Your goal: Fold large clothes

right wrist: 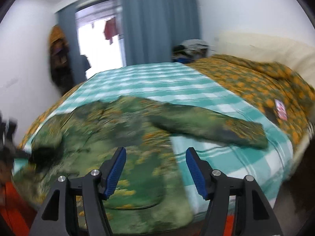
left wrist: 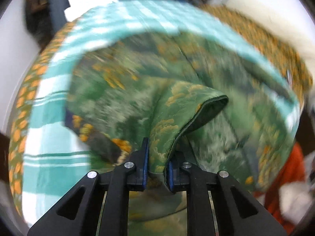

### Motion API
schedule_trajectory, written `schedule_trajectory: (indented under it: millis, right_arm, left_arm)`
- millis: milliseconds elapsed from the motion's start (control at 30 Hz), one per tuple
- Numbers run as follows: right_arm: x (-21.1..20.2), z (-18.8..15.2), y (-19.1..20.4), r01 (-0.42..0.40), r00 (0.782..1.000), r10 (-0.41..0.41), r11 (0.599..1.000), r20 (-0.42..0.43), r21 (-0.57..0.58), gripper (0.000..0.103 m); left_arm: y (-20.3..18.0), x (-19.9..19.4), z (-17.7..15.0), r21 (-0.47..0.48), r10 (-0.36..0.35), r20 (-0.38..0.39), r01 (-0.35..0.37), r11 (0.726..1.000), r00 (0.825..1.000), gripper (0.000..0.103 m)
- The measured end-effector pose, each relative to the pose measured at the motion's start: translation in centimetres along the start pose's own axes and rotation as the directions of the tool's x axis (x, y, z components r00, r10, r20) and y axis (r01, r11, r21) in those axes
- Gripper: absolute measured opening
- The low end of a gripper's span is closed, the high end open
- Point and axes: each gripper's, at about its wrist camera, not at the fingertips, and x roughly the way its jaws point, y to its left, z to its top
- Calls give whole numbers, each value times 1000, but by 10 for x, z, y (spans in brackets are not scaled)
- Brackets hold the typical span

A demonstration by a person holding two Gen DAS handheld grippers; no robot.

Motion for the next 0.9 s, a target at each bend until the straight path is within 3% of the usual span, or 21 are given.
schedule_trajectory:
  millis: [100, 200, 233, 300, 367, 400, 433, 500, 600, 633, 700, 800, 833, 900]
  right_arm:
    - [-2, 2, 9, -6, 1000, 6, 999, 9, -44, 64]
    - [1, 5, 8, -7, 1000, 7, 1000, -7, -16, 64]
    - [3, 5, 7, -8, 1000, 8, 1000, -14, -5, 64]
    - [9, 5, 4, -8, 999, 9, 1000, -39, 19, 64]
    - [14, 7, -3, -6, 998, 8, 999, -55, 36, 64]
    - [14, 8, -5, -6, 998, 9, 999, -59, 44, 64]
    - [15, 8, -8, -6, 998, 9, 999, -63, 50, 64]
    - [18, 8, -13, -3, 997, 8, 998, -79, 57, 64]
    - [31, 6, -27, -1, 989, 13, 997, -148, 83, 65]
    - [40, 3, -35, 1, 980, 19, 995, -200, 101, 69]
    - [58, -5, -51, 0, 954, 47, 988, -297, 154, 71]
    - [84, -21, -76, 5, 909, 99, 969, -405, 246, 71]
    - [91, -27, -83, 10, 897, 110, 963, -427, 269, 71]
    - [102, -39, -93, 25, 879, 120, 955, -462, 295, 71]
  left_arm:
    - [51, -49, 9, -130, 52, 98, -39, 991, 994, 14]
    - [111, -75, 13, -253, 203, 123, -167, 953, 971, 18]
    - [134, -81, 10, -307, 260, 111, -215, 927, 959, 24]
    - [178, -90, -3, -424, 385, 69, -322, 847, 920, 40]
    - [215, -98, -22, -511, 518, 8, -442, 737, 855, 43]
    - [226, -100, -30, -535, 541, -17, -464, 705, 841, 43]
    - [237, -102, -42, -574, 543, -40, -464, 675, 839, 45]
    - [240, -105, -57, -612, 525, -36, -434, 661, 851, 54]
    - [213, -102, -64, -599, 486, 5, -386, 701, 874, 77]
    - [194, -96, -62, -567, 457, 30, -362, 740, 889, 87]
    - [170, -85, -62, -510, 401, 54, -320, 798, 914, 94]
    - [126, -39, -44, -383, 221, 7, -201, 901, 975, 94]
    - [109, -16, -39, -332, 164, -33, -166, 928, 986, 94]
    - [89, 12, -40, -268, 125, -81, -143, 953, 989, 94]
